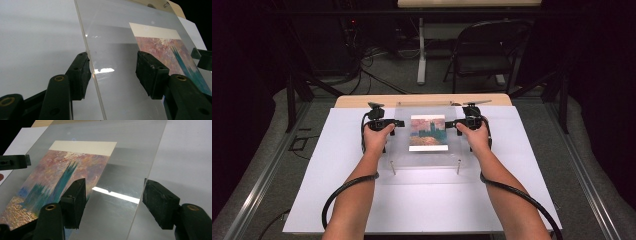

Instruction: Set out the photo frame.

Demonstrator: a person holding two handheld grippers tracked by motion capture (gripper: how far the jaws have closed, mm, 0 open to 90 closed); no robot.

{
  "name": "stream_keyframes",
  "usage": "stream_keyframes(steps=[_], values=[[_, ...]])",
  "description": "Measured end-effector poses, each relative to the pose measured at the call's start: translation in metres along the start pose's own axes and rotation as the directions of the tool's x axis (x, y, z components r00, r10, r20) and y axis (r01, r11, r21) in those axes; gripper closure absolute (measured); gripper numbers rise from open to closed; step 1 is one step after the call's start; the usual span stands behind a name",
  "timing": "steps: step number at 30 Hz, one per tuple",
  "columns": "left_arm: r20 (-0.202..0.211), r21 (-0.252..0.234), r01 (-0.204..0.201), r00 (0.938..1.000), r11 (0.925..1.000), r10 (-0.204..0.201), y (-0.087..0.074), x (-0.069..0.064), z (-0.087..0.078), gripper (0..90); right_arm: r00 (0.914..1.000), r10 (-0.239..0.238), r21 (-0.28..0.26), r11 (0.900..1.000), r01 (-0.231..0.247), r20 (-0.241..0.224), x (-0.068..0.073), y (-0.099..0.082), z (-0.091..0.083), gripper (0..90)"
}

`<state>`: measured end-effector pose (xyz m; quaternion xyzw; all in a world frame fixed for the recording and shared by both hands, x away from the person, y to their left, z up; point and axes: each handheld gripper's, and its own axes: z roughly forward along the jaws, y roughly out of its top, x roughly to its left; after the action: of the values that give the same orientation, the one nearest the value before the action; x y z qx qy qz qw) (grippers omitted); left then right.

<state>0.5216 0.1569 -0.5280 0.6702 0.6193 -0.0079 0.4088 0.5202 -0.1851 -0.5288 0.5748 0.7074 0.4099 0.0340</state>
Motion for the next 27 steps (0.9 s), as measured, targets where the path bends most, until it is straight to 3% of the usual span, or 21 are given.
stream_keyframes(steps=[10, 17, 21, 27], values=[[-0.026, -0.025, -0.024, 0.9994, 0.9994, 0.024, 0.001, -0.012, -0.011, 45.4, 0.9995, -0.007, -0.037, 0.9993, 0.009, 0.031, 0.01, 0.002, -0.012, 37.7], [-0.03, -0.054, -0.025, 0.9993, 0.9982, 0.024, 0.001, -0.021, -0.024, 48.0, 0.9974, -0.051, -0.046, 0.9975, 0.053, 0.051, 0.02, 0.004, -0.024, 37.8], [-0.039, -0.053, -0.047, 0.9982, 0.9975, 0.045, 0.003, -0.026, -0.033, 49.3, 0.9949, -0.079, -0.05, 0.9954, 0.082, 0.063, 0.027, 0.005, -0.032, 38.1], [-0.024, -0.061, -0.057, 0.9982, 0.9965, 0.055, 0.002, -0.031, -0.044, 52.3, 0.9924, -0.1, -0.066, 0.9923, 0.104, 0.072, 0.033, 0.003, -0.044, 40.7]])
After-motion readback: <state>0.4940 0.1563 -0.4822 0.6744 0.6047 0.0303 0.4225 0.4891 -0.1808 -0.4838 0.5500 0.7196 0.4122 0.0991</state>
